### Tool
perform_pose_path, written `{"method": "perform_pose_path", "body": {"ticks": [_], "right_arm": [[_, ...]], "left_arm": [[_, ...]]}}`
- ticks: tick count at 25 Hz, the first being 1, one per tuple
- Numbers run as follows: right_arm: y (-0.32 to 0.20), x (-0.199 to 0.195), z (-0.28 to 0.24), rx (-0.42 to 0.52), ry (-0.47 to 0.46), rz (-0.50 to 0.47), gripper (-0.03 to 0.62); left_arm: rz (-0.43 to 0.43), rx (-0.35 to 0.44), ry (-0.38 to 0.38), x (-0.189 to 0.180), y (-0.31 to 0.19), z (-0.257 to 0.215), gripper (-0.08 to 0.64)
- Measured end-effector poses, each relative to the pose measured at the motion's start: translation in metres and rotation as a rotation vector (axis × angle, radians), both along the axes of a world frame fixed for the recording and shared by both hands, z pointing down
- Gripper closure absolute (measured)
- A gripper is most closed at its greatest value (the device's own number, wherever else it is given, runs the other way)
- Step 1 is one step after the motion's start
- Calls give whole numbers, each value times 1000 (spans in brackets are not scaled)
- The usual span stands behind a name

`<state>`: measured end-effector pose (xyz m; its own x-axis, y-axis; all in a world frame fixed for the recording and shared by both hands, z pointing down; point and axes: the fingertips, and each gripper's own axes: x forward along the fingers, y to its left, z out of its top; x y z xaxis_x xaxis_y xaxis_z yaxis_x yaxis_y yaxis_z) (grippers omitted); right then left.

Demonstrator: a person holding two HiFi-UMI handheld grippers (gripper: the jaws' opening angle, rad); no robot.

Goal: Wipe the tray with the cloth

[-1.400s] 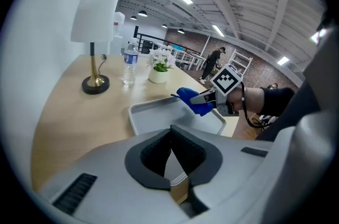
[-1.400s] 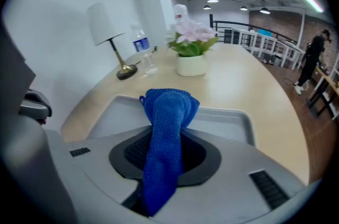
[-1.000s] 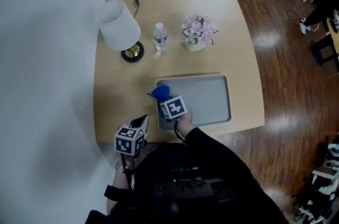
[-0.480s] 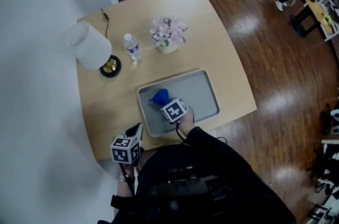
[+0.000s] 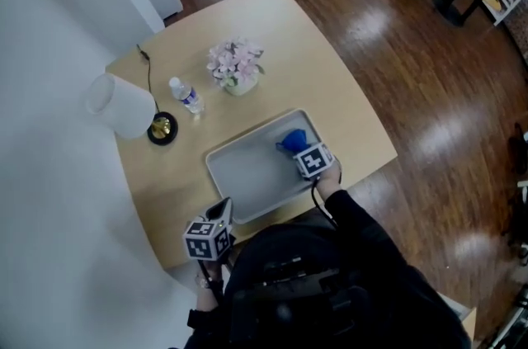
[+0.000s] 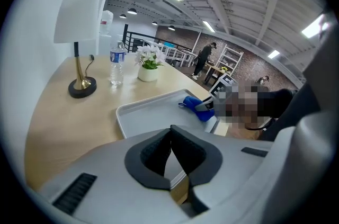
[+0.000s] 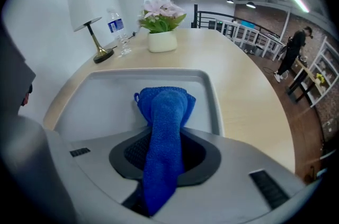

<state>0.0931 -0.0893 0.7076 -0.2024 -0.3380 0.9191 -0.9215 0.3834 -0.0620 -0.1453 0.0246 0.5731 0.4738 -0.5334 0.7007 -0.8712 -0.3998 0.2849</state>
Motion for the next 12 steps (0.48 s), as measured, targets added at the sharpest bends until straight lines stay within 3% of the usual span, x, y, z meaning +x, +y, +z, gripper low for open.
{"method": "perform_pose_path", "body": {"ticks": [9,12], "right_arm": [[-8,45,-5,21,107,50,485],[-3,30,-17,29,83,68,485]], "left_arm": [[-49,0,0,-13,8,-2,560],[-63,-1,-5,-30,10,-2,560]]}}
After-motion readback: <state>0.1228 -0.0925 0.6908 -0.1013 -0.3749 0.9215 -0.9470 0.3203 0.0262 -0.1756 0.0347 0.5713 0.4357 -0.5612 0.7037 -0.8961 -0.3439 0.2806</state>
